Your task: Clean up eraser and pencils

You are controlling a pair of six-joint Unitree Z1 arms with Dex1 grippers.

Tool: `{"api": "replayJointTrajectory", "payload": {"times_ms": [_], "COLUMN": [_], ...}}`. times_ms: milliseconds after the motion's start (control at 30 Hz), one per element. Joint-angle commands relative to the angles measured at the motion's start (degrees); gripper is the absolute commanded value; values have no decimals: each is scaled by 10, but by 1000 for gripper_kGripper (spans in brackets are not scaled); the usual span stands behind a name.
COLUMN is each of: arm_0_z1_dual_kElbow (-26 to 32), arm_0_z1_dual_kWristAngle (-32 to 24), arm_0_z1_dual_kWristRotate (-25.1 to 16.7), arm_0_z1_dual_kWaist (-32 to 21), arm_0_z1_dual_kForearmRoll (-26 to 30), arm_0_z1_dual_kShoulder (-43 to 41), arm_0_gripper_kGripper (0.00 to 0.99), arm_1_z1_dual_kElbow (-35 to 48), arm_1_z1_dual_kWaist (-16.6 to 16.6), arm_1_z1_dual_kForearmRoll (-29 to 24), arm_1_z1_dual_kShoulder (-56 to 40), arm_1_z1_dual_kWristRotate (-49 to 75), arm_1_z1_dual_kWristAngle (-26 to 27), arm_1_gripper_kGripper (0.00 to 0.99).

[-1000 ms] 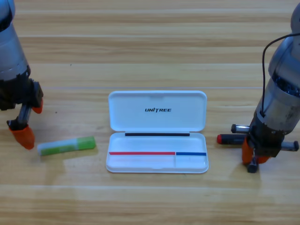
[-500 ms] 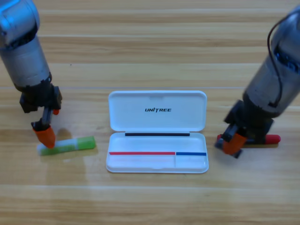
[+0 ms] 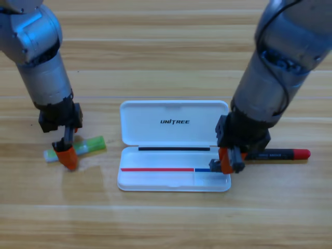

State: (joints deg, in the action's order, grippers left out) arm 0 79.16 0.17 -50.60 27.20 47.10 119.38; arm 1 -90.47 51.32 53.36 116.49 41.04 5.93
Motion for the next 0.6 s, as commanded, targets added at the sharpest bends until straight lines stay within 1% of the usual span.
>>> {"api": "replayJointTrajectory", "payload": {"times_ms": [33, 367, 467, 600], "arm_0_z1_dual_kElbow": [-16, -31, -46, -61], "arm_0_z1_dual_kWristAngle": [2, 7, 7, 8], "arm_0_z1_dual_kWristRotate": [10, 18, 23, 27], "arm_0_z1_dual_kWaist": [20, 24, 24, 26], "arm_0_z1_dual_kForearmRoll": [-5, -6, -19, -37], "arm_0_z1_dual_kShoulder": [21, 9, 3, -3], "arm_0_gripper_kGripper": [989, 989, 986, 881], "arm_1_z1_dual_kElbow": [-30, -67, -76, -87], "arm_1_z1_dual_kWaist": [19, 19, 19, 19], "arm_1_z1_dual_kForearmRoll": [24, 29, 29, 29], "arm_1_z1_dual_kShoulder": [71, 106, 113, 123], "arm_1_z1_dual_kWristRotate": [4, -4, -7, -11], "arm_1_z1_dual_kWristAngle": [-22, -41, -41, -43], "arm_1_gripper_kGripper": [0, 0, 0, 0]}}
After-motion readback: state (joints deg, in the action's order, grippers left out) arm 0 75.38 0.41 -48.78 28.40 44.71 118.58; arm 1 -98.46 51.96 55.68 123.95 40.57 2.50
